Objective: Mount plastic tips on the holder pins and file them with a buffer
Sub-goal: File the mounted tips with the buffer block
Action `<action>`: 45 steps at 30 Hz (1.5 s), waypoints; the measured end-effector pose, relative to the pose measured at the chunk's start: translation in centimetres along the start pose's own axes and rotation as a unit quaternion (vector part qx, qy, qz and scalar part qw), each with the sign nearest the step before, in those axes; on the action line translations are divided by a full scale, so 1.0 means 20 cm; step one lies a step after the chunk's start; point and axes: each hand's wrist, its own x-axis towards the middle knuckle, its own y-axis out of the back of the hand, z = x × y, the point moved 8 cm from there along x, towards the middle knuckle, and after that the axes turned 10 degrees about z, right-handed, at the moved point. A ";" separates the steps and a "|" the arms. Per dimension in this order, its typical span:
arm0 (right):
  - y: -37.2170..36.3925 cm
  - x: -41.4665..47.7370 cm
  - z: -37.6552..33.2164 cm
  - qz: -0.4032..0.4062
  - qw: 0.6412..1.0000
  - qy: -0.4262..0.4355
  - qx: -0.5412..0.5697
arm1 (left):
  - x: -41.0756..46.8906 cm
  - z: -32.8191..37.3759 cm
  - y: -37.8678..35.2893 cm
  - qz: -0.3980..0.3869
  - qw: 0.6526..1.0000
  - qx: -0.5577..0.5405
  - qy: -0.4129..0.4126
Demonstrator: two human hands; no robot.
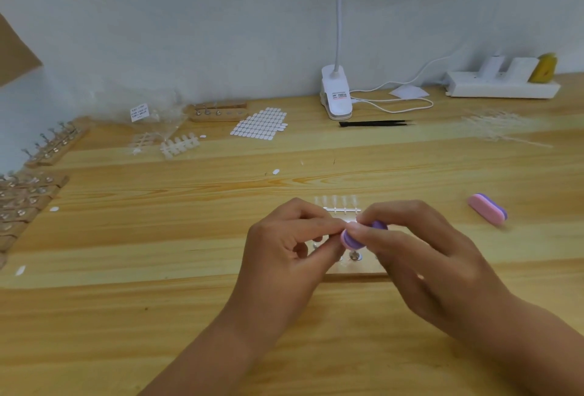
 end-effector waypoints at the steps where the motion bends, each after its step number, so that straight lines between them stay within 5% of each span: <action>1: 0.00 0.00 0.02 -0.001 1.000 -0.006 -0.016 | 0.00 0.00 0.00 -0.001 1.000 0.000 0.005; 13: 0.04 0.01 0.07 0.040 0.997 -0.062 -0.016 | 0.00 -0.02 -0.01 0.016 1.000 -0.014 0.010; 27: -0.03 0.01 -0.07 0.012 1.000 0.016 0.017 | -0.01 0.03 -0.01 0.020 0.999 -0.003 -0.048; 41: 0.04 0.02 0.01 0.026 0.999 -0.024 0.008 | 0.00 0.02 0.01 0.041 0.998 0.002 -0.044; 45: -0.04 0.02 -0.10 0.010 0.999 0.038 0.027 | -0.01 0.03 0.01 0.030 0.998 -0.007 -0.055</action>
